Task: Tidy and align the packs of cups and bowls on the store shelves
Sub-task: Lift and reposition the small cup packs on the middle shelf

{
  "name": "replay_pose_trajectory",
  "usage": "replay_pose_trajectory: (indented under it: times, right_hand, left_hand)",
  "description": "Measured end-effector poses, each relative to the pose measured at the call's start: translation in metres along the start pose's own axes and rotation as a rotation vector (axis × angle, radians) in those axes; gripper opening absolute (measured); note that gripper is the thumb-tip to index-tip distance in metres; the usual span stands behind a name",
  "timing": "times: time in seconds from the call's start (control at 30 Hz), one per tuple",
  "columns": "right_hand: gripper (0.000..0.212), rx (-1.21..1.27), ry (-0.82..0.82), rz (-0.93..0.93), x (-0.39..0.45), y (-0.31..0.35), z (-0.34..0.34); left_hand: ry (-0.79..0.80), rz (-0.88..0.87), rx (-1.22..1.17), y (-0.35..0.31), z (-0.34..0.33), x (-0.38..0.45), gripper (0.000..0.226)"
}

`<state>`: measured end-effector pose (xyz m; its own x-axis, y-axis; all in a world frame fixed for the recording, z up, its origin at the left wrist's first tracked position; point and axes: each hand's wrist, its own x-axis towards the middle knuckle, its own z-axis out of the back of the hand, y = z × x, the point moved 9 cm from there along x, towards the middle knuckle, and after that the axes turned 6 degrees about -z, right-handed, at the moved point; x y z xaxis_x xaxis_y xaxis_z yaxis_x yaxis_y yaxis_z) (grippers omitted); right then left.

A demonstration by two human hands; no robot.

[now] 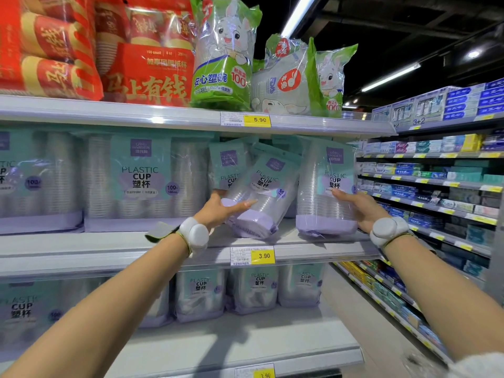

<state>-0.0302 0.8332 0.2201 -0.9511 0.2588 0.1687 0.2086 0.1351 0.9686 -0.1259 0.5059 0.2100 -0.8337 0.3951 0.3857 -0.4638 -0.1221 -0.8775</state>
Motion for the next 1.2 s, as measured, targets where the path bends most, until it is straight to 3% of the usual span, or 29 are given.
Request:
replay_pose_trajectory:
  times: [0.1,0.2,0.33,0.43,0.53,0.6,0.67,0.73,0.77,0.8,0.87,0.9,0.97,1.03,1.1,1.17,1.2]
  right_hand:
    - [0.098,-0.002,-0.012,0.004,-0.003,0.001,-0.002]
    - [0.108,0.007,-0.018,0.020,-0.009,0.004,-0.005]
    - [0.083,0.033,-0.017,0.039,-0.017,0.009,-0.006]
    - [0.061,0.076,-0.017,0.044,-0.018,0.011,-0.001]
    - [0.089,0.082,-0.036,0.056,-0.019,0.009,0.005]
    - [0.096,0.089,-0.038,0.059,-0.017,0.007,0.010]
    - [0.085,0.085,-0.034,0.048,-0.017,0.007,0.010]
    - [0.050,0.116,-0.023,0.042,-0.019,0.009,0.008]
    - [0.037,0.138,-0.026,0.037,-0.020,0.009,0.008]
    - [0.038,0.153,-0.020,0.036,-0.020,0.010,0.009]
    - [0.060,0.140,-0.030,0.031,-0.020,0.009,0.012]
    - [0.058,0.136,-0.024,0.026,-0.019,0.009,0.012]
    - [0.032,0.143,-0.032,0.036,-0.020,0.010,0.013]
    - [0.033,0.137,-0.048,0.038,-0.020,0.010,0.012]
    - [0.039,0.119,-0.053,0.036,-0.022,0.010,0.008]
    - [0.025,0.116,-0.056,0.042,-0.025,0.011,0.006]
    - [0.022,0.124,-0.060,0.043,-0.025,0.011,0.007]
  left_hand:
    - [0.128,0.035,0.059,-0.010,-0.003,0.000,0.055]
    - [0.105,0.133,-0.078,0.001,-0.003,0.000,0.044]
    - [0.094,0.139,-0.293,0.009,-0.016,-0.003,0.017]
    - [0.091,0.114,-0.324,0.003,-0.025,-0.002,0.037]
    - [0.075,0.067,-0.328,0.001,-0.035,-0.003,0.068]
    - [0.078,0.034,-0.327,0.002,-0.039,0.000,0.078]
    - [0.069,0.037,-0.338,0.004,-0.043,0.003,0.088]
    - [0.051,0.028,-0.319,0.004,-0.047,0.005,0.094]
    - [0.049,0.021,-0.303,0.002,-0.049,0.007,0.095]
    - [0.045,0.015,-0.291,-0.001,-0.050,0.007,0.092]
    - [0.072,0.005,-0.280,-0.006,-0.052,0.011,0.082]
    - [0.093,0.011,-0.285,-0.006,-0.053,0.014,0.079]
    - [0.130,0.025,-0.281,-0.006,-0.054,0.015,0.069]
    - [0.165,0.035,-0.300,-0.002,-0.053,0.017,0.058]
    - [0.190,0.053,-0.309,0.001,-0.051,0.016,0.070]
    - [0.204,0.059,-0.277,0.006,-0.049,0.019,0.087]
    - [0.218,0.060,-0.264,0.004,-0.050,0.017,0.084]
